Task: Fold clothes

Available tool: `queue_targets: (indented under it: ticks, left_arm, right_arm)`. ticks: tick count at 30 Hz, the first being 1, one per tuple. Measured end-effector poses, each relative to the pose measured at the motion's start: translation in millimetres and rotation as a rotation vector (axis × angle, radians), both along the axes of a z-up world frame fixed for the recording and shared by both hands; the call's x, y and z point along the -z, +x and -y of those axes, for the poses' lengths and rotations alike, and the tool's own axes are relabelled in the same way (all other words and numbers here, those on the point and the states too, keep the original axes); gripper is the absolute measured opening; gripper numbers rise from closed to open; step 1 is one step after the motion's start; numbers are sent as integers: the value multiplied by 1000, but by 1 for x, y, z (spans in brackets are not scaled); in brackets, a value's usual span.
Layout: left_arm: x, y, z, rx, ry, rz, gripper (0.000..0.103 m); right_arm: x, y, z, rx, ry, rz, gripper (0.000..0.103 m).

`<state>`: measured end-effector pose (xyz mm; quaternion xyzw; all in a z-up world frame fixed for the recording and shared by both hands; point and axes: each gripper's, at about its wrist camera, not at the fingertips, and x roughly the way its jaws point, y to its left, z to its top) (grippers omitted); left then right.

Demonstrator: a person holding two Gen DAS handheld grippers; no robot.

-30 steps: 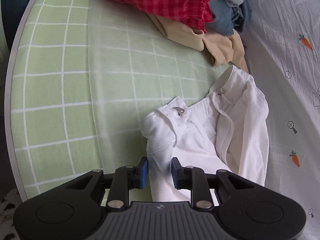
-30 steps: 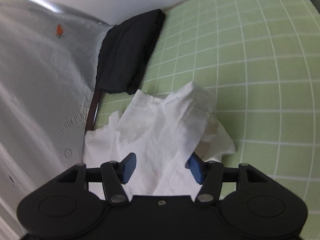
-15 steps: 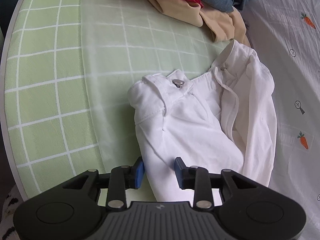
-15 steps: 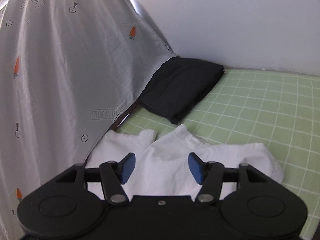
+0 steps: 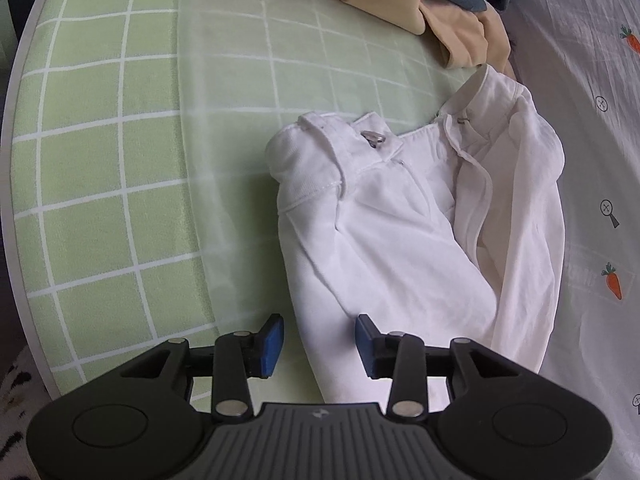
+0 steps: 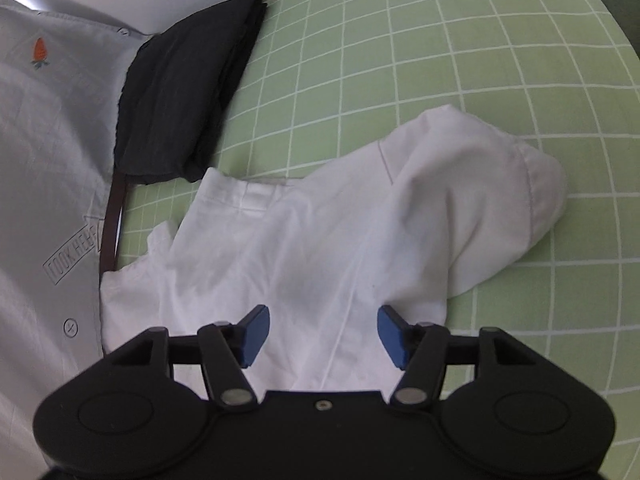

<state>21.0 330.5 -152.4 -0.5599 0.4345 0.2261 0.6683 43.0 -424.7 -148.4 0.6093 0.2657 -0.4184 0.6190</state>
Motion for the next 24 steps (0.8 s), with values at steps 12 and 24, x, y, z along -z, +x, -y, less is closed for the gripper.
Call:
queue_targets:
  ticks: [12,24]
  left_arm:
    - [1,3,-4,-5,34,-14,42]
    - [-2,14,-3,31,63,-30,49]
  right_arm:
    - [22,-39,14,98,43,64,0]
    - [-10,8,-6,-452,-203,-87,53]
